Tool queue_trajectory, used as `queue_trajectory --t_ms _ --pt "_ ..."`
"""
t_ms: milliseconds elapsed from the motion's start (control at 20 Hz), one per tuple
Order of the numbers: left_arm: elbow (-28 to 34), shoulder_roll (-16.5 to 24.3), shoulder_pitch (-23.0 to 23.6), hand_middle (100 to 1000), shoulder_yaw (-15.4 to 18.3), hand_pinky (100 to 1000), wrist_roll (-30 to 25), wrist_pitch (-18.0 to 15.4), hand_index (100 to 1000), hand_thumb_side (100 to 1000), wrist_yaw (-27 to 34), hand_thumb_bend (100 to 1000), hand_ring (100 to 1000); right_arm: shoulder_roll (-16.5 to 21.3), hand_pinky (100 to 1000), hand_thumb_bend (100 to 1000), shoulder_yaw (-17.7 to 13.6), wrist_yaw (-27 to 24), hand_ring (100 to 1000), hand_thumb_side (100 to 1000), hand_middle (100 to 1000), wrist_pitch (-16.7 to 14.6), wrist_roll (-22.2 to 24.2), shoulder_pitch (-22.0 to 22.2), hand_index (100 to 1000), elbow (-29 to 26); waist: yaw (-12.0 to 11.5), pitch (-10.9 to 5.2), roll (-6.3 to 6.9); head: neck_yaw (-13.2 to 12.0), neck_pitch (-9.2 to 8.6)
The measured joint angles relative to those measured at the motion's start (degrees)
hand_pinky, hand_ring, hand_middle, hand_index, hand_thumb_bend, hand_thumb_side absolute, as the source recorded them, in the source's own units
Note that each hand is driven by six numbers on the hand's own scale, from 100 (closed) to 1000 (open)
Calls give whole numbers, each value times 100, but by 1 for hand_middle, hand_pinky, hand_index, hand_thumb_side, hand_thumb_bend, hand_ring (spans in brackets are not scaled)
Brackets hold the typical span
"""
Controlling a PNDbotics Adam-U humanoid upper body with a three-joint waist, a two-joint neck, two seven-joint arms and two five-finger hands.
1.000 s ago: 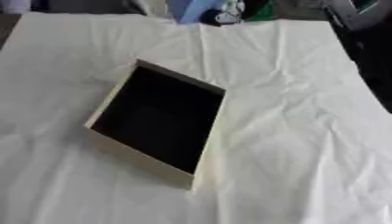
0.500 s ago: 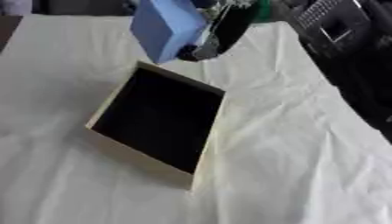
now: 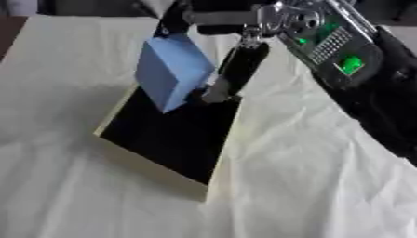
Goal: Pick up objects on the table and place them in the box.
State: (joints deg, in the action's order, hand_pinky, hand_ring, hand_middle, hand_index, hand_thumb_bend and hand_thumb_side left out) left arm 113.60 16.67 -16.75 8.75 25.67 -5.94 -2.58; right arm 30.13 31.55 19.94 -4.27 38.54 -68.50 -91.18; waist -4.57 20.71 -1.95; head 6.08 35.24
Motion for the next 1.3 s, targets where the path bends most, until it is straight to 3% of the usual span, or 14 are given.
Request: queue_trajectory --t_ms 300,350,500,650,800,850,900,1100,1300 --pt "0 0 -24 420 0 690 0 0 713 115 0 288 504 14 807 301 170 188 780 150 640 -30 132 47 782 23 5 0 0 -7 0" --pt "0 0 -28 420 0 690 0 0 713 115 0 288 504 14 825 353 205 225 809 138 727 -70 194 51 823 53 5 0 0 -7 0" --pt "0 0 -33 420 0 690 -1 0 713 115 0 287 504 14 850 398 291 280 857 113 807 -239 448 58 864 111 5 0 0 -6 0" --pt "0 0 -33 420 0 690 -3 3 713 115 0 287 504 15 877 437 316 411 914 229 870 -419 668 69 896 126 22 0 0 -3 0" --pt "0 -1 -33 419 0 690 -6 5 713 115 0 287 504 15 886 472 329 681 932 335 883 -552 797 72 903 154 25 0 0 12 0" --pt "0 -2 -33 419 0 690 -7 6 713 115 0 287 504 15 891 537 333 769 937 422 891 -580 820 79 912 172 25 0 0 15 0" --pt "0 -3 -33 419 0 690 -7 6 713 114 0 288 504 15 892 574 341 836 938 448 891 -612 836 92 915 191 25 0 0 16 0" --pt "0 -4 -33 419 0 690 -13 12 713 114 0 287 504 14 891 609 344 956 934 458 883 -728 872 112 916 230 27 0 0 17 0" --pt "0 -6 -33 419 0 690 -17 16 713 114 0 288 504 15 884 545 268 968 923 427 876 -737 778 182 911 227 33 0 0 16 0"
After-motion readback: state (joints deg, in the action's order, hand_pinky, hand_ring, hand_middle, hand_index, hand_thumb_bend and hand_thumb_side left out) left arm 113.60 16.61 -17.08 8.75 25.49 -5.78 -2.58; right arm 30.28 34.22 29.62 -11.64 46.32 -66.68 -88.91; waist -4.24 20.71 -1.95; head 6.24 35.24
